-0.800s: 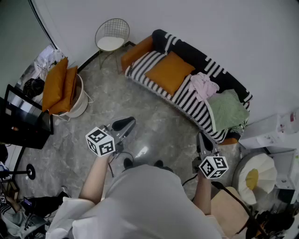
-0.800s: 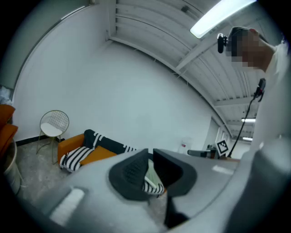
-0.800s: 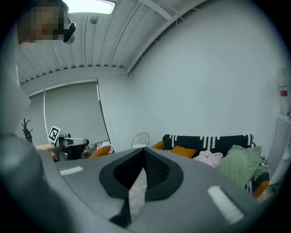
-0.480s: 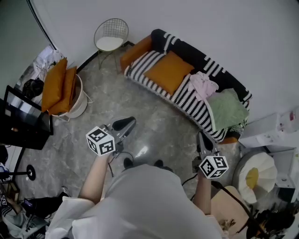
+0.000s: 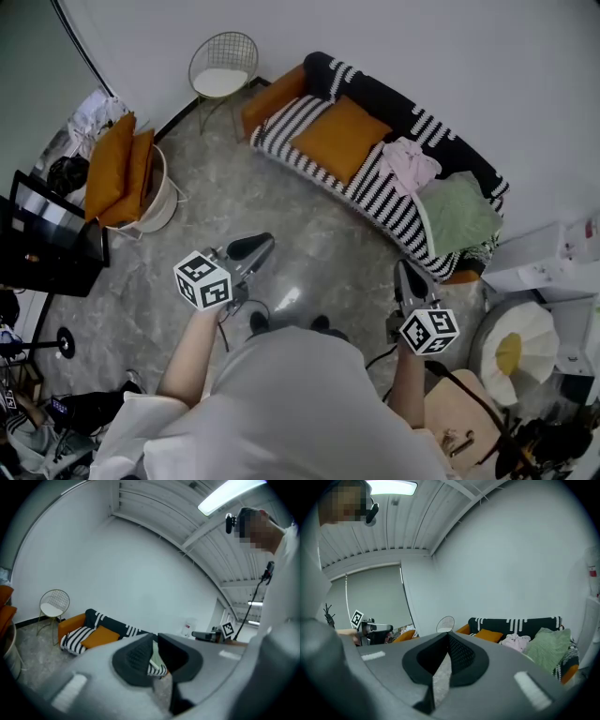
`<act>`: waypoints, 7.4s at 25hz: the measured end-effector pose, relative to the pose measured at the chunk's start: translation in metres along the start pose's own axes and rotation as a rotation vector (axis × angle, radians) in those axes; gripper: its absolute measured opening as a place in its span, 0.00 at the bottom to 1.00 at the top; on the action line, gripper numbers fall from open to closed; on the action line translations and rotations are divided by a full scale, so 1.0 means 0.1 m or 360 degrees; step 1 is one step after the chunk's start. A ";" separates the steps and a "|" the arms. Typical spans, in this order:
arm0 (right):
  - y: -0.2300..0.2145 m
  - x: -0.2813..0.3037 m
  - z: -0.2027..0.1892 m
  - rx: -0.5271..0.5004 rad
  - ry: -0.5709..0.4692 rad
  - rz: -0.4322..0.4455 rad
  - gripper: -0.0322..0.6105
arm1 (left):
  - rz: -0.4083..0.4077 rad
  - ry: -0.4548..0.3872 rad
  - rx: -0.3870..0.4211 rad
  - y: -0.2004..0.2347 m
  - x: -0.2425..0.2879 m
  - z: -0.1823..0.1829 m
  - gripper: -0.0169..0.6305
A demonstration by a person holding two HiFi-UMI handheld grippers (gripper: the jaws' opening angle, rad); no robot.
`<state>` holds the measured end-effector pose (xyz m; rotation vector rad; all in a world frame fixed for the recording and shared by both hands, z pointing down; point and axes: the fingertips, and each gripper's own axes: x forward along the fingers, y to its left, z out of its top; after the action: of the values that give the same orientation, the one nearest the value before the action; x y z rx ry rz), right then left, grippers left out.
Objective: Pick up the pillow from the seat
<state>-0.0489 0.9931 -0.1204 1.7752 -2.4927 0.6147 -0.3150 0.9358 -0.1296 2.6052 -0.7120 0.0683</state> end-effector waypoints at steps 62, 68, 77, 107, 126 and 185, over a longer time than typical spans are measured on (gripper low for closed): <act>-1.38 2.08 0.52 0.0089 0.0139 -0.0137 0.05 | -0.0128 0.0179 -0.0031 1.80 2.05 0.70 0.07; -1.22 2.56 0.56 0.0106 0.0155 -0.0202 0.05 | -0.0185 0.0211 -0.0057 2.35 2.06 0.85 0.07; -1.06 3.12 0.65 0.0096 0.0155 -0.0253 0.05 | -0.0252 0.0242 -0.0056 2.88 2.12 1.05 0.07; -3.04 4.60 1.17 0.0058 0.0374 -0.0017 0.05 | 0.0028 0.0238 -0.0191 3.52 3.92 1.17 0.07; -4.16 5.30 0.98 0.0023 0.0611 0.0223 0.05 | 0.0307 0.0270 -0.0220 3.91 4.84 0.94 0.12; -7.13 9.15 -1.98 -0.0021 0.1300 -0.0128 0.59 | 0.0198 0.1182 -0.0010 8.45 6.64 -1.95 0.45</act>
<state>0.2373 0.0335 0.4985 1.2361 -1.8431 1.0447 -0.1455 0.0513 0.4882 2.2587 -0.5771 1.0010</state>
